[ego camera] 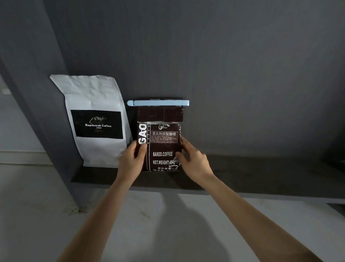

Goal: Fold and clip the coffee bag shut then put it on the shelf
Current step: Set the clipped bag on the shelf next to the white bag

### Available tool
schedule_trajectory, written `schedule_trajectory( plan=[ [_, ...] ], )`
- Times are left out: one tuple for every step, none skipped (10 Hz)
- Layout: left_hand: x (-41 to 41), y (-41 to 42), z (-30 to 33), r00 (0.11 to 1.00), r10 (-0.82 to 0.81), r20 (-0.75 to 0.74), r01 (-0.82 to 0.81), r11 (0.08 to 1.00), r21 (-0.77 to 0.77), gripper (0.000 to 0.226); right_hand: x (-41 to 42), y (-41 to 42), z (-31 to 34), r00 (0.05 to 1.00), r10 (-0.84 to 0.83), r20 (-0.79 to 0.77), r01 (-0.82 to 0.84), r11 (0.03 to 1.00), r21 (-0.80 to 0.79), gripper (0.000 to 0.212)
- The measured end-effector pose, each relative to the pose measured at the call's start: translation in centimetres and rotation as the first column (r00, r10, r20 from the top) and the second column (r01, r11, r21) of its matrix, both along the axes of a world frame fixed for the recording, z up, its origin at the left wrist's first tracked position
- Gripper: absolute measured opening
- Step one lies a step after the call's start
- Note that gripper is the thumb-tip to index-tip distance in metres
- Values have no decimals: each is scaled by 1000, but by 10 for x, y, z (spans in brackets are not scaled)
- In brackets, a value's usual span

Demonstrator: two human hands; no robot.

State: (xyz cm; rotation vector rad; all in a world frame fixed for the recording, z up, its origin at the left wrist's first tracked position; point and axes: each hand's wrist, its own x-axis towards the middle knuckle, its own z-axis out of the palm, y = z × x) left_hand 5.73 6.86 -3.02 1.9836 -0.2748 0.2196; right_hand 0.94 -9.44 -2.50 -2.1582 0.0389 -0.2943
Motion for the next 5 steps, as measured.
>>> schedule_trajectory(
  plan=[
    [-4, 0, 5, 996, -17, -89, 16, 1000, -12, 33, -9, -4, 4, 997, 63, -43, -67, 993, -96, 60],
    [-13, 1, 8, 985, -46, -168, 64, 993, 102, 49, -19, -13, 9, 989, 21, -148, -64, 953, -296, 70],
    [-20, 1, 10, 972, -71, -225, 106, 983, 151, 62, -27, -20, 15, 971, -22, -237, -84, 901, -425, 78],
    [-24, 0, 17, 963, -52, -264, 115, 966, 233, 68, -37, -28, 26, 953, -57, -297, -107, 854, -509, 83],
    [-34, -6, 29, 959, 22, -284, 125, 863, 489, 78, -52, -39, 43, 934, -107, -341, -128, 791, -599, 84]
  ],
)
